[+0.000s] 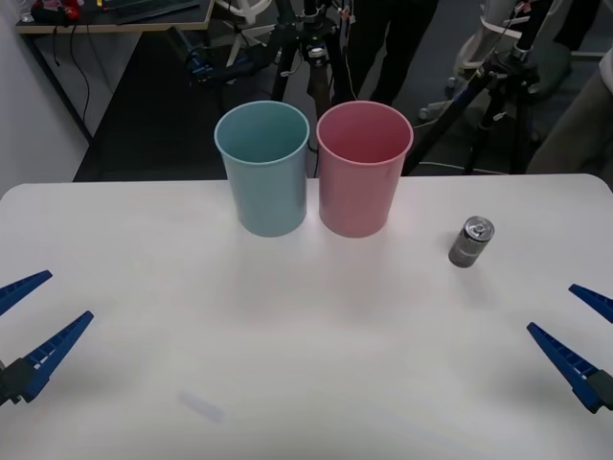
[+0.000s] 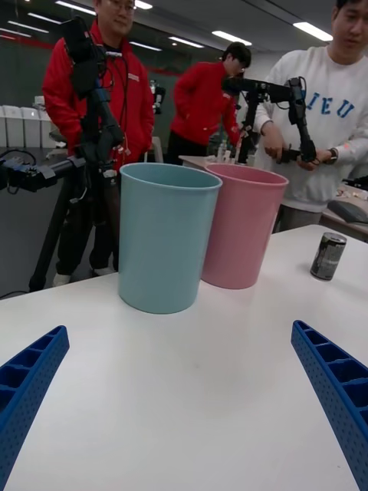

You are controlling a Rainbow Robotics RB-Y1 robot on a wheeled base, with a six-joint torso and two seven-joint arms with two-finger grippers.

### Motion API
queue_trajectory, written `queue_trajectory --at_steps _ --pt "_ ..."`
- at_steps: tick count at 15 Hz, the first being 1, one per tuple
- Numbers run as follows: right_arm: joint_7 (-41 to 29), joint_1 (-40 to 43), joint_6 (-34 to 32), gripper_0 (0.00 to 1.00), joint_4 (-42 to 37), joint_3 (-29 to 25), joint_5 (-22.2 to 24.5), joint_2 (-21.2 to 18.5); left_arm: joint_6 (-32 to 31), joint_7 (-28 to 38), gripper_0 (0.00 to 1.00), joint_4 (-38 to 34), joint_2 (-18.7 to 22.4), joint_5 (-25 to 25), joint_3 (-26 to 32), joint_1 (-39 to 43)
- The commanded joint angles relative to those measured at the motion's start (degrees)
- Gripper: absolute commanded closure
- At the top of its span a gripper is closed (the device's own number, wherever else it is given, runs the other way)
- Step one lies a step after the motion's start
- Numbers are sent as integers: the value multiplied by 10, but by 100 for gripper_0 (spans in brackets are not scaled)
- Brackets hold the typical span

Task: Grasp the object on the table and drop it into the matching bin: aluminum can to the light blue bin, PET bottle to the pink bin.

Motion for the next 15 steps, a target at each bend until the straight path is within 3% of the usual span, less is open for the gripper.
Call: queue_trajectory --at_steps 1,5,8,12,15 --pt "5 3 37 0 -7 11 14 0 0 0 0 0 0 0 0 0" --pt "27 32 128 0 -44 43 15 -1 0 0 0 0 0 0 0 0" --pt "103 35 199 0 -46 70 12 0 0 0 0 0 0 0 0 0" --pt "176 34 271 0 -28 115 -26 0 0 0 0 0 0 0 0 0" --pt "221 9 285 0 11 135 -58 5 0 0 0 0 0 0 0 0"
